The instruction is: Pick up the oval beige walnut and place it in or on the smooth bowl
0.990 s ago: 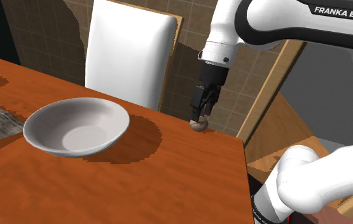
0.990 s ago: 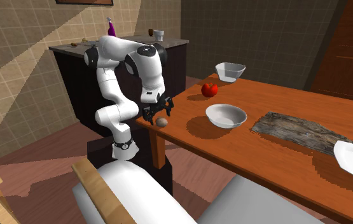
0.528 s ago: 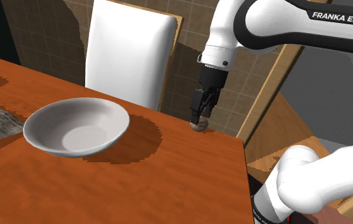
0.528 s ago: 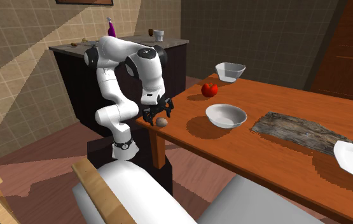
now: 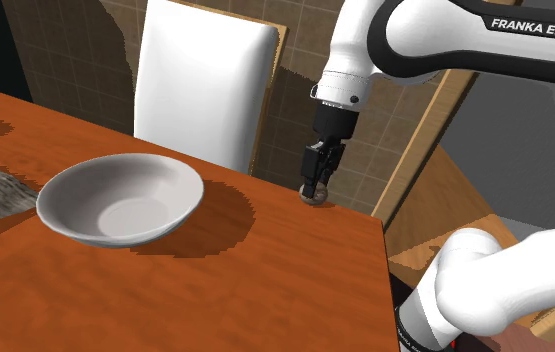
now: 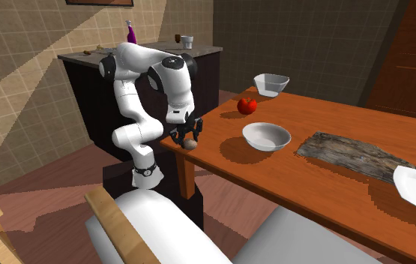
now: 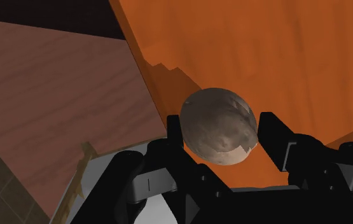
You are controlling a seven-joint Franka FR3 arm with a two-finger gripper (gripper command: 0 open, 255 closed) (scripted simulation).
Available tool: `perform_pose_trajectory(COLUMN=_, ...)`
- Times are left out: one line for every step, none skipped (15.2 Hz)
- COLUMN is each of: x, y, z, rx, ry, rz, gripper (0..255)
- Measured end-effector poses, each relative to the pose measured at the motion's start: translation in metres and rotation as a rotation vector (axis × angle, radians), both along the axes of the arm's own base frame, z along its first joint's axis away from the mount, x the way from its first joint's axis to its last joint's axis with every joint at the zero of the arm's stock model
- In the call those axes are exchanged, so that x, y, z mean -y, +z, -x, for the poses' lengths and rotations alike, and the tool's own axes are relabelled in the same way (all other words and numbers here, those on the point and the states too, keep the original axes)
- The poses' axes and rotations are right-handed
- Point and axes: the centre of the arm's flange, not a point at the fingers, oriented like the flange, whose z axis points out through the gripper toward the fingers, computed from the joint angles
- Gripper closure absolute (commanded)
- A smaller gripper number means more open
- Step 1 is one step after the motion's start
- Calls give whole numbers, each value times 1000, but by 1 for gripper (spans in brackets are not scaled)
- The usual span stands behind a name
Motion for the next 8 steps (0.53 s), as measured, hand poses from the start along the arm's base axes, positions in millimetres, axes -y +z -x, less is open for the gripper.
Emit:
perform_pose_trajectory(x=0, y=0, z=0, rx=0, ry=0, rz=0, gripper=255)
perform_pose_trajectory(x=0, y=0, z=0, rx=0, ry=0, rz=0, gripper=255)
perform_pose_trajectory(x=0, y=0, z=0, rx=0, ry=0, rz=0, gripper=255)
perform_pose_trajectory(x=0, y=2, z=0, rx=0, ry=0, rz=0, gripper=255)
perform_pose_trajectory(x=-1, y=7, z=0, rx=0, ry=0, rz=0, gripper=255)
perform_pose_trajectory(x=0, y=11, z=0, rx=0, ry=0, rz=0, gripper=255)
perform_pose_trajectory(x=0, y=16, z=0, rx=0, ry=0, rz=0, gripper=255)
perform_pose_trajectory(x=0, y=21, z=0, rx=0, ry=0, rz=0, gripper=255)
